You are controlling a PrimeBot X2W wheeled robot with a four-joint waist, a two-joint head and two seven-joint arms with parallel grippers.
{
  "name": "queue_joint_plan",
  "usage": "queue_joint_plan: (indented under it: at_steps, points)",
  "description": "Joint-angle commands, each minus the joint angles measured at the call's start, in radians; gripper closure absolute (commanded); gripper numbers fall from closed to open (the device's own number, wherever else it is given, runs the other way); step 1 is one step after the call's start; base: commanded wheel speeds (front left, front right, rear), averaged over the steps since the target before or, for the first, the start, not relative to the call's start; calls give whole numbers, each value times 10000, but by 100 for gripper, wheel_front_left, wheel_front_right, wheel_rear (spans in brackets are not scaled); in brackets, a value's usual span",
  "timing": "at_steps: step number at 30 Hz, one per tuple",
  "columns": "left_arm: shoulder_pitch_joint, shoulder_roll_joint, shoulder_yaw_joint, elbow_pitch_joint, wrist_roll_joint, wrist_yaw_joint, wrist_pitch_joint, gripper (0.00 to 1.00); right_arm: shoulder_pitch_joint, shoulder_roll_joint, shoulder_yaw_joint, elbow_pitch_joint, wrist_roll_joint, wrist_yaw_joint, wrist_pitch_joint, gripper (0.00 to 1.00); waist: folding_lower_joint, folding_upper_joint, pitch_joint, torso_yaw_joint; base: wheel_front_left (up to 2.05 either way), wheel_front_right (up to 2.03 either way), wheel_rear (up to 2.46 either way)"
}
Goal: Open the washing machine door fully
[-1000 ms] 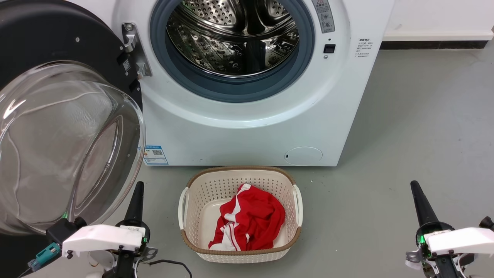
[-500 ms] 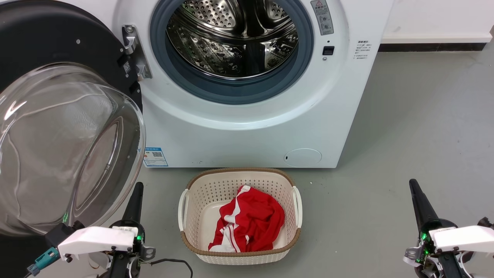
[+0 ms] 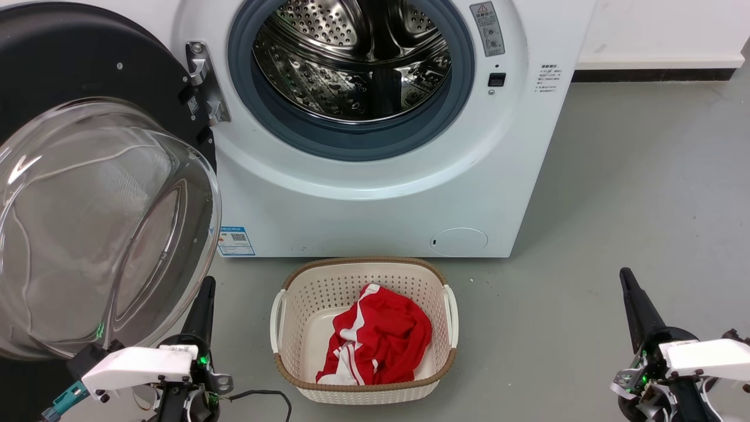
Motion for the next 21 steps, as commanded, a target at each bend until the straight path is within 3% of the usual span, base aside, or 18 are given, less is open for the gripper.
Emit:
queue_joint_plan:
  at_steps: [1, 21]
  points:
    - [4, -7, 34, -64, -217, -49, 76, 100, -175, -19, -14, 22, 258, -2, 56, 100, 0, -1, -9, -2, 0, 0, 0]
    - [59, -30, 193, -60, -1505, -108, 410, 100, -340, 28, -79, 271, 1546, -3, 344, 100, 0, -1, -109, -25, 0, 0, 0]
